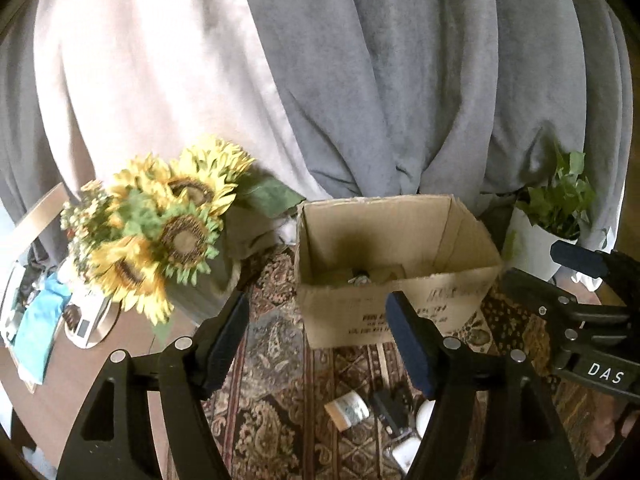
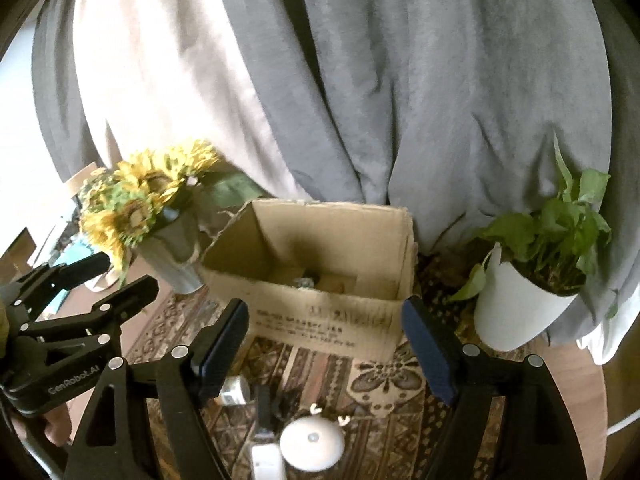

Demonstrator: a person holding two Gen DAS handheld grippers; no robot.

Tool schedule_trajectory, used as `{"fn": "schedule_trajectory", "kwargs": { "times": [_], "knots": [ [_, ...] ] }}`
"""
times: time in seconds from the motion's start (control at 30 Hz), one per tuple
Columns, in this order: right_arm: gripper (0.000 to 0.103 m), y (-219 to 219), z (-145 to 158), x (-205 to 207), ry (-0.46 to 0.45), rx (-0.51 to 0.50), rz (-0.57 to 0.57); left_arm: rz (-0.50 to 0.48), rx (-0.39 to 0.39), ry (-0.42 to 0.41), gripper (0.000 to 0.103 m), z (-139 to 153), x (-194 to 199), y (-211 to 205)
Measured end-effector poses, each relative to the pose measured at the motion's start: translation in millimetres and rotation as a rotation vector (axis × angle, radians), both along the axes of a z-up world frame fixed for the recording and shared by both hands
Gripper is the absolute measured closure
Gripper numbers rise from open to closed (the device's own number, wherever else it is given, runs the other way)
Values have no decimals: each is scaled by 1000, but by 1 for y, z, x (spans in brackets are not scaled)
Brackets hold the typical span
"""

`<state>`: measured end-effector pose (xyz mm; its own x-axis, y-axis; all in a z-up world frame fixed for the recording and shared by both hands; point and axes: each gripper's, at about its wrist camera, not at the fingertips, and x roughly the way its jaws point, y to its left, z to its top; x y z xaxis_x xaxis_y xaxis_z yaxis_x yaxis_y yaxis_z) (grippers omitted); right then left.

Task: Organize rigid objects
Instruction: 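Withdraw both tools from the box toward the objects on the rug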

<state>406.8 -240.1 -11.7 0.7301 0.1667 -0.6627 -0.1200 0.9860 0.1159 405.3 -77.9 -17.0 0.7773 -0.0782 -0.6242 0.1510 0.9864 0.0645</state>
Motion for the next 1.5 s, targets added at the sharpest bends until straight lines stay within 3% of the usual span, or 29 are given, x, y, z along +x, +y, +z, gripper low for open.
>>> {"fn": "schedule_trajectory", "kwargs": {
  "times": [0.4,0.67,0.9,1.03,1.3,1.5],
  "knots": [
    [23,7,-11,-38,40,30,-1,-22,47,-33,33,-15,-47,6],
    [23,18,-25,-58,75,63,-85,-139,120,-55,33,-26,-63,15],
    [23,29,-37,-80,87,98,-187,-260,140,-87,26,-34,-69,22],
    [23,34,-45,-86,100,102,-241,-306,139,-81,16,-41,-67,27],
    [23,48,-65,-89,128,77,-318,-381,172,-28,13,-68,-59,34],
    [23,53,-81,-85,156,70,-361,-450,205,-44,13,-83,-49,34]
  ]
}}
